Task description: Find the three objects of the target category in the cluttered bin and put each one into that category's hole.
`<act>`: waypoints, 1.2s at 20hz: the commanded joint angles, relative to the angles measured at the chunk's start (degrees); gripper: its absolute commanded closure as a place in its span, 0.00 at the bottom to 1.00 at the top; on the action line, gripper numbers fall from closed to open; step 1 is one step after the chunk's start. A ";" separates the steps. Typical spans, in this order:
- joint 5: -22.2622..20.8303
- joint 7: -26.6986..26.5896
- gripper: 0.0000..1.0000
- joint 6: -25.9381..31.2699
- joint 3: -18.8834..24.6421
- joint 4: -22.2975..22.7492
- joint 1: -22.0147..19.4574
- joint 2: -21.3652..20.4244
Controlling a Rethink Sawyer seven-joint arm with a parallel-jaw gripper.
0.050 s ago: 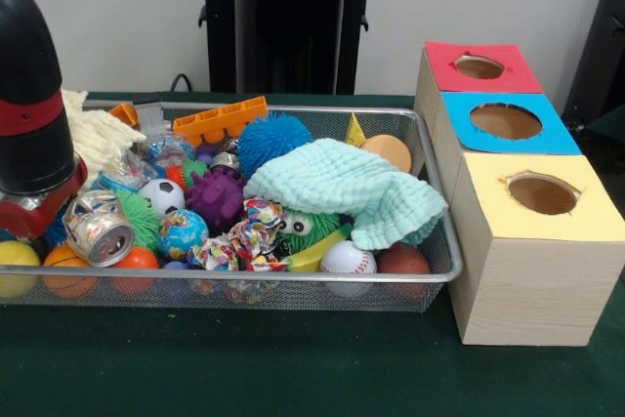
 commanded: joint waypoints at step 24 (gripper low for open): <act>-4.43 -14.96 1.00 -4.02 2.12 -9.80 1.70 12.35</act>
